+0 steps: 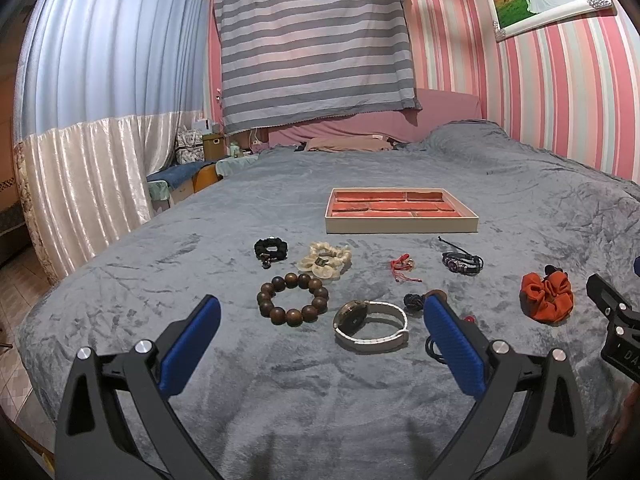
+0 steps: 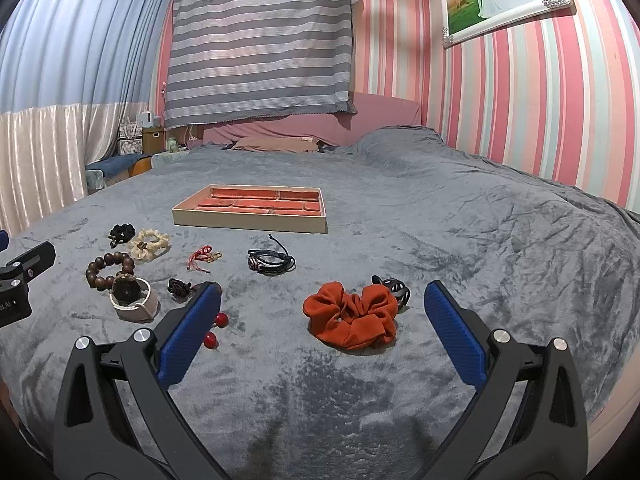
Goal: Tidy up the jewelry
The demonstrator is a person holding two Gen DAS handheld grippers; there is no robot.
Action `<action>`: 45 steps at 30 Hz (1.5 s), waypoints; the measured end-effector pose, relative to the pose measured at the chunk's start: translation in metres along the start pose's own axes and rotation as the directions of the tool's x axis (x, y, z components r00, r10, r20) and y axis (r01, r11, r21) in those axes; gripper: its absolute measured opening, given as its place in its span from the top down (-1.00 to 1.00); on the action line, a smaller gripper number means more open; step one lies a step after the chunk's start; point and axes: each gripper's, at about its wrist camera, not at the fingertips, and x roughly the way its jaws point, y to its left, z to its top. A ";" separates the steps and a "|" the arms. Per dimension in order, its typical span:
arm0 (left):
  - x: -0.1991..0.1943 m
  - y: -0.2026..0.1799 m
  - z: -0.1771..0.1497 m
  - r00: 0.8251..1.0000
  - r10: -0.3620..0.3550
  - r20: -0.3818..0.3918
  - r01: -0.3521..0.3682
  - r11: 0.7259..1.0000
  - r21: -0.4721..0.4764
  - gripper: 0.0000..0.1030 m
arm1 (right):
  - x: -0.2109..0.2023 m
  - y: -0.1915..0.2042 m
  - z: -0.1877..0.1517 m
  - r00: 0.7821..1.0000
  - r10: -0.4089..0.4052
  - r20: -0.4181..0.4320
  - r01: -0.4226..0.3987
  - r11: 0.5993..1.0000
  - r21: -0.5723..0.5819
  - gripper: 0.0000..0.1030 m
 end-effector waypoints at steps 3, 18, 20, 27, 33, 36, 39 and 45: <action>0.000 0.000 -0.001 1.000 -0.002 0.002 0.002 1.000 -0.002 -0.93 | 0.001 0.000 -0.001 1.000 0.001 0.000 -0.001 1.000 0.003 -0.92; 0.001 -0.002 -0.004 1.000 -0.018 0.004 0.018 1.000 -0.004 -0.93 | 0.008 0.003 -0.004 1.000 0.001 -0.010 -0.001 1.000 -0.018 -0.92; 0.002 -0.003 -0.004 1.000 -0.022 0.002 0.022 1.000 -0.006 -0.93 | 0.008 0.003 -0.005 1.000 0.005 -0.011 -0.005 1.000 -0.018 -0.92; 0.008 0.000 -0.005 0.999 -0.036 -0.012 0.036 0.999 -0.023 -0.93 | 0.009 0.006 -0.004 1.000 0.000 -0.014 -0.001 0.999 -0.034 -0.92; 0.007 0.002 -0.005 0.999 -0.040 -0.015 0.039 0.999 -0.018 -0.93 | 0.010 0.009 -0.004 1.000 -0.017 -0.012 0.017 0.999 -0.046 -0.92; 0.007 0.000 -0.006 0.999 -0.043 -0.011 0.042 0.999 -0.007 -0.92 | 0.013 0.007 -0.004 1.000 -0.018 -0.025 0.017 0.999 -0.030 -0.92; 0.007 -0.001 -0.006 0.999 -0.046 -0.014 0.046 0.999 -0.002 -0.93 | 0.018 0.007 -0.005 0.999 -0.024 -0.048 0.023 0.999 -0.028 -0.92; 0.009 0.001 -0.007 0.998 -0.064 -0.021 0.064 0.998 -0.007 -0.93 | 0.028 0.007 -0.010 0.996 -0.019 -0.092 0.018 1.000 -0.019 -0.92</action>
